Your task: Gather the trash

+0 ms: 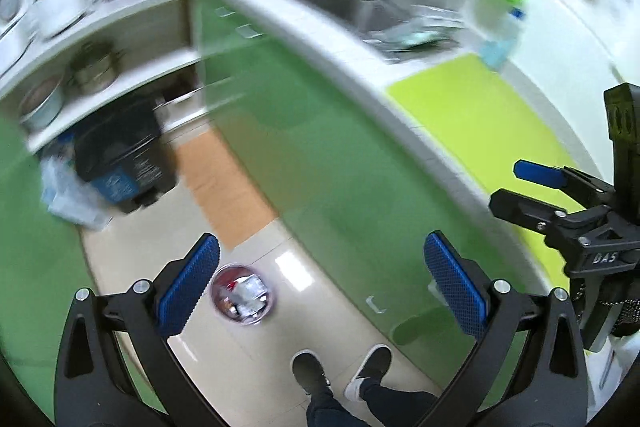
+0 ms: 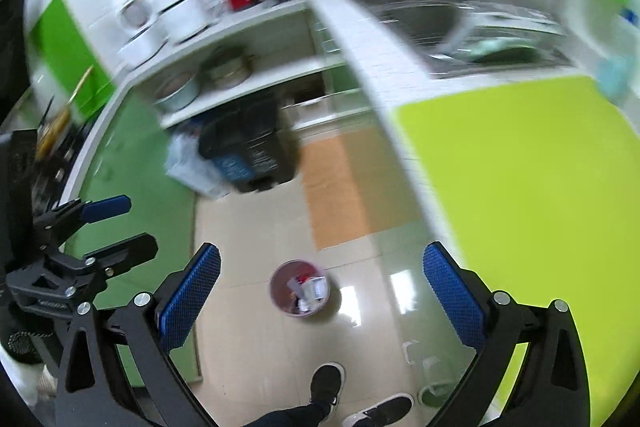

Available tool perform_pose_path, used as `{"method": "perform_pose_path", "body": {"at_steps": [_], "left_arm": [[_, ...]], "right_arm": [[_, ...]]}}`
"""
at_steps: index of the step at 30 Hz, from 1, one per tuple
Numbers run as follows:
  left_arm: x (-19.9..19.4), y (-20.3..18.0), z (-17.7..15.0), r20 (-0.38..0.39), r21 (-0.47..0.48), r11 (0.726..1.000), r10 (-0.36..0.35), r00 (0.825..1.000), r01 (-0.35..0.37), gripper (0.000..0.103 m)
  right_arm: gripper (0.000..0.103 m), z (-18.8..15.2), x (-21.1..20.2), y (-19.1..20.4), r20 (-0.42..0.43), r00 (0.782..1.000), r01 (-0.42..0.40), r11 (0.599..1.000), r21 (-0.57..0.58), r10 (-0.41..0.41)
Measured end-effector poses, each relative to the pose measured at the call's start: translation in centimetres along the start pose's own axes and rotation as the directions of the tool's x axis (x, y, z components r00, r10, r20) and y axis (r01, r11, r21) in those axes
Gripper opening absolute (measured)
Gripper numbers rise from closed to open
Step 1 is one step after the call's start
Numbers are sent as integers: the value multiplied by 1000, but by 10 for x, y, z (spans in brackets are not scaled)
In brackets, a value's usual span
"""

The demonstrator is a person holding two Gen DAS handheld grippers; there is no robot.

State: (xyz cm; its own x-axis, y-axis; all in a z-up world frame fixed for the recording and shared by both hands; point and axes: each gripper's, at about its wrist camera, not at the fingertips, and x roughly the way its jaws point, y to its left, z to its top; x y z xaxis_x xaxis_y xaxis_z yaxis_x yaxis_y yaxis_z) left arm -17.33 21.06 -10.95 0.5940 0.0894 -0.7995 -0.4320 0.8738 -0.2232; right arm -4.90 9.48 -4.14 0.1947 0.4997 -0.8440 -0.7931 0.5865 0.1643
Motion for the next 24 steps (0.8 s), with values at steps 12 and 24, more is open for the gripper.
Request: {"method": "perform_pose_path", "body": {"at_steps": [12, 24], "left_arm": [[3, -170, 44, -71, 300, 925, -223, 972, 234, 100], [-7, -261, 64, -67, 446, 864, -230, 971, 235, 100]], "right_arm": [[97, -46, -142, -126, 77, 962, 237, 938, 254, -264], [97, -65, -213, -195, 93, 936, 302, 912, 277, -339]]}}
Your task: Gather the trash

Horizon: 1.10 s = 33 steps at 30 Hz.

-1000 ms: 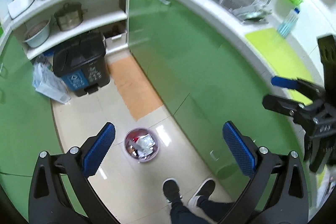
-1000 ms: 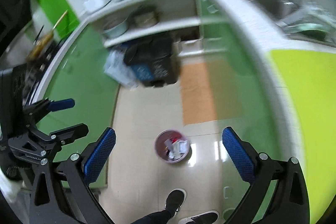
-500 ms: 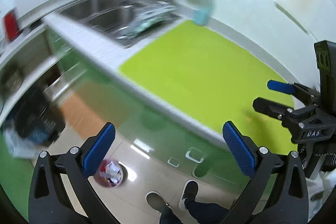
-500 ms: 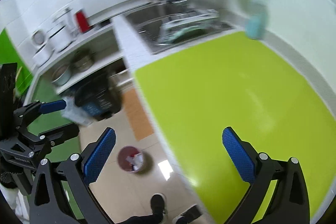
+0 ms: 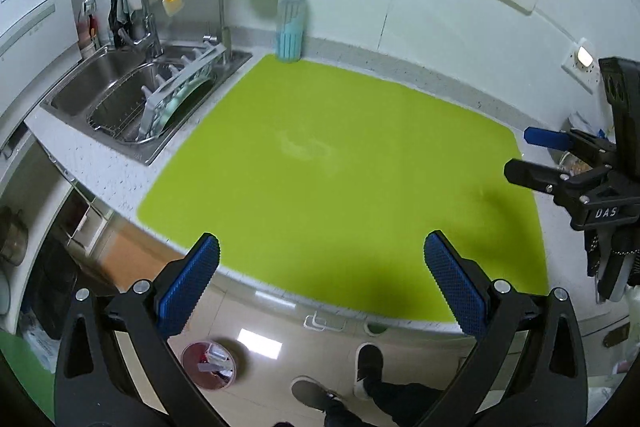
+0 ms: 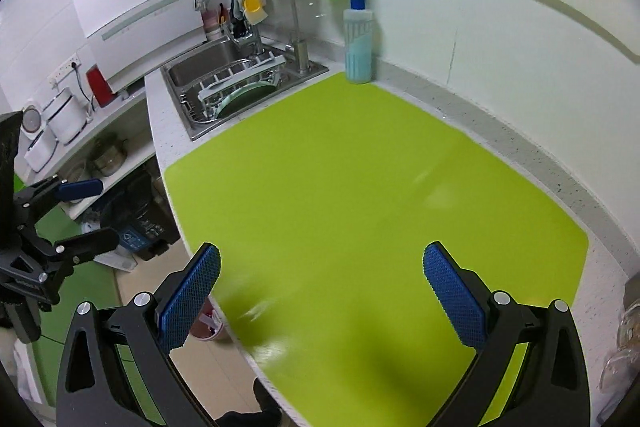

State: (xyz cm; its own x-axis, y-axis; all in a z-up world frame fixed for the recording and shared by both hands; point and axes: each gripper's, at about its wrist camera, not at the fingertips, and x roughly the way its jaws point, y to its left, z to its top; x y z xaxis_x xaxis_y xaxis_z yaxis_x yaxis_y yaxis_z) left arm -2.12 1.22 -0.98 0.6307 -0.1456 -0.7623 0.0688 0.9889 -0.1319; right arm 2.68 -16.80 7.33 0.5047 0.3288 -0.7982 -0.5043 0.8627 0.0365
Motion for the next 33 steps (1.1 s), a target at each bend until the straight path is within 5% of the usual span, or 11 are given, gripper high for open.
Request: {"method": "perform_pose_path", "body": {"at_steps": [21, 26, 33], "left_arm": [[14, -26, 18, -2, 11, 1000, 26, 1000, -26, 100], [10, -28, 16, 23, 16, 995, 99, 995, -99, 100], [10, -22, 16, 18, -19, 998, 53, 998, -52, 100]], "right_arm": [[97, 8, -1, -21, 4, 1000, -12, 1000, -20, 12], [97, 6, -1, -20, 0, 1000, -13, 1000, -17, 13], [97, 8, 0, -21, -3, 1000, -10, 1000, -14, 10]]}}
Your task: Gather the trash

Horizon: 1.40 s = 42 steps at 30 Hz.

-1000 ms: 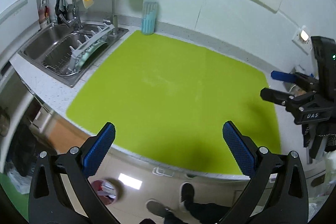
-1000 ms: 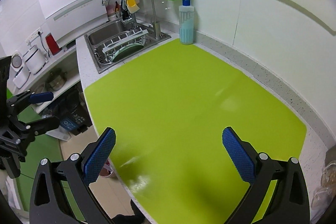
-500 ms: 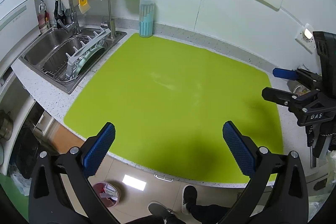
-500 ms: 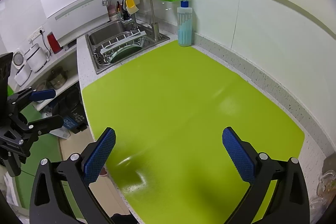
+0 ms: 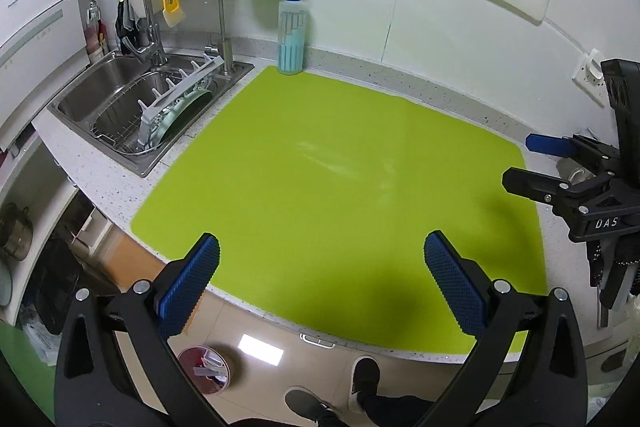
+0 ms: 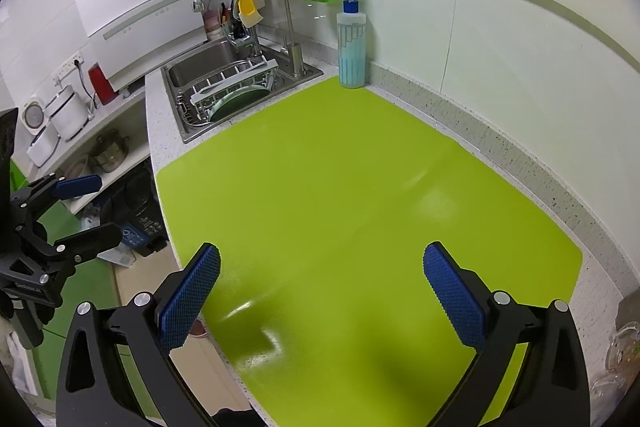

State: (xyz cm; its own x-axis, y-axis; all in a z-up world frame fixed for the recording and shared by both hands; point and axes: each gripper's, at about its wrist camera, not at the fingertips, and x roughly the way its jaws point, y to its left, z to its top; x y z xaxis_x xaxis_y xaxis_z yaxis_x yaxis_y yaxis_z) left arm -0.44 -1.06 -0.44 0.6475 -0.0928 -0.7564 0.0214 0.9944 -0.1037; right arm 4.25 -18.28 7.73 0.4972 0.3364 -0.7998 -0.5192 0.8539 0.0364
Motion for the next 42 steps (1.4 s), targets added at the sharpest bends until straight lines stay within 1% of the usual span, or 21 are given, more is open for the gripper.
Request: {"method": "perform_pose_path", "body": {"at_steps": [27, 42], "left_arm": [[-1, 2, -1, 7, 28, 1000, 8, 1000, -8, 100], [-1, 5, -1, 7, 26, 1000, 9, 1000, -9, 100]], "right_arm": [[97, 0, 2, 3, -2, 1000, -2, 1000, -5, 2], [97, 0, 2, 7, -6, 1000, -5, 1000, -9, 5]]}}
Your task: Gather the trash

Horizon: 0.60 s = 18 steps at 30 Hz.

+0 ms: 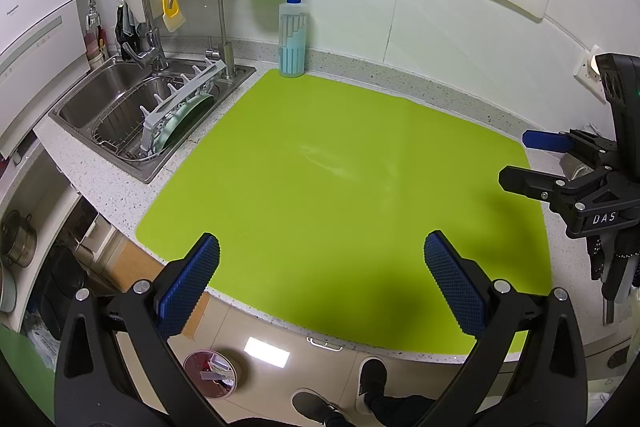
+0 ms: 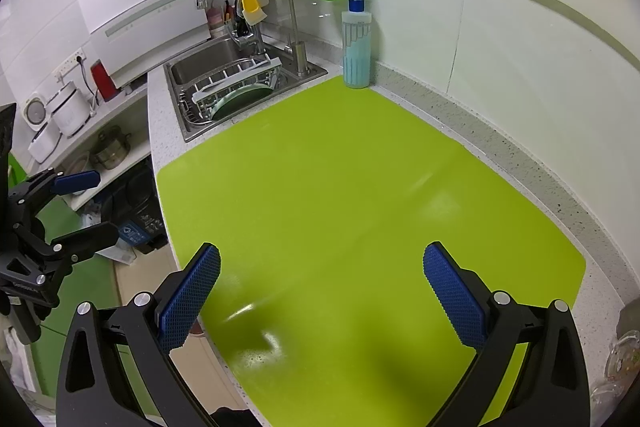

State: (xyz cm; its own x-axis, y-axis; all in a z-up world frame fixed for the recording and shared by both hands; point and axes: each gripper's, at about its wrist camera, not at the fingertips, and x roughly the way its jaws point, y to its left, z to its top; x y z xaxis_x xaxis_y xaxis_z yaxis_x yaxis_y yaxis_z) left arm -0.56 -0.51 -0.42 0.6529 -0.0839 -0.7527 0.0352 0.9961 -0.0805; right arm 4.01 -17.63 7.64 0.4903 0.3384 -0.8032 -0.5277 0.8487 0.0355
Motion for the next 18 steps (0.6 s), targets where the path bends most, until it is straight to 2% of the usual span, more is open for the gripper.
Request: {"method": "perform_pose_path", "body": {"at_steps": [18], "left_arm": [[1, 3, 0, 1, -4, 1000, 1, 1000, -1, 100]], "right_arm": [[97, 0, 3, 2, -2, 1000, -2, 1000, -2, 2]]}}
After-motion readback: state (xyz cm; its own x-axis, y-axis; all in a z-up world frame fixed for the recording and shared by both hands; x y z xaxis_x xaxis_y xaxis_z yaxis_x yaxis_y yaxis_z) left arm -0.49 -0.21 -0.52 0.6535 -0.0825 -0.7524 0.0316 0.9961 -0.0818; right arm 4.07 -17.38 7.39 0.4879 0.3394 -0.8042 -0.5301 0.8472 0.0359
